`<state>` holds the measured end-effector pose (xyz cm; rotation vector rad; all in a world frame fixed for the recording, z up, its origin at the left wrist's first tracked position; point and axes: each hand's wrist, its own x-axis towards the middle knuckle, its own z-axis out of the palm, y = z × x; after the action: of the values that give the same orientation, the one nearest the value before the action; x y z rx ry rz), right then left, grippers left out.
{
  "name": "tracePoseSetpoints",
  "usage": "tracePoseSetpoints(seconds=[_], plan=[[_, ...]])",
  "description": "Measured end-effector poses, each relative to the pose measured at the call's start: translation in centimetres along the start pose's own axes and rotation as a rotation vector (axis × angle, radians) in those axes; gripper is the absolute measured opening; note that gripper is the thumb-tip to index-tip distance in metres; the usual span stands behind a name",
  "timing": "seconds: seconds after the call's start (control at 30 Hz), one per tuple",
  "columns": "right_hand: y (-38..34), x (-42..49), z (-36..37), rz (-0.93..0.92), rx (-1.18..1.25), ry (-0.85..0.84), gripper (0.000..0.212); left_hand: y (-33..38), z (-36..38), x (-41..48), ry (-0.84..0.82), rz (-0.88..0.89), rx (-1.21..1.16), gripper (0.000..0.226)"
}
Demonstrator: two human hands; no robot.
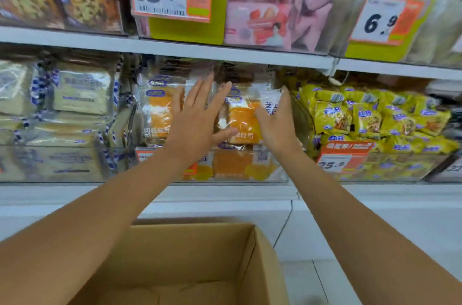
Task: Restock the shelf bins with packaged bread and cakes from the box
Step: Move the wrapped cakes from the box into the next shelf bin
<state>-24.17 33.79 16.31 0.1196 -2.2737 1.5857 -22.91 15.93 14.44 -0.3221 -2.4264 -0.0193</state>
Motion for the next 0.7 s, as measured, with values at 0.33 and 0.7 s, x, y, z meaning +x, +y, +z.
tracePoseSetpoints(seconds=[0.33,0.7], plan=[[2.3,-0.2,-0.4,-0.394,-0.582,-0.152,0.092,0.0,-0.2,1.1,-0.049,-0.025,0.119,0.106],[0.3,2.5,-2.0,-0.47,-0.781,-0.246,0.106,-1.2,-0.2,0.6,0.014,0.111,0.093,0.102]])
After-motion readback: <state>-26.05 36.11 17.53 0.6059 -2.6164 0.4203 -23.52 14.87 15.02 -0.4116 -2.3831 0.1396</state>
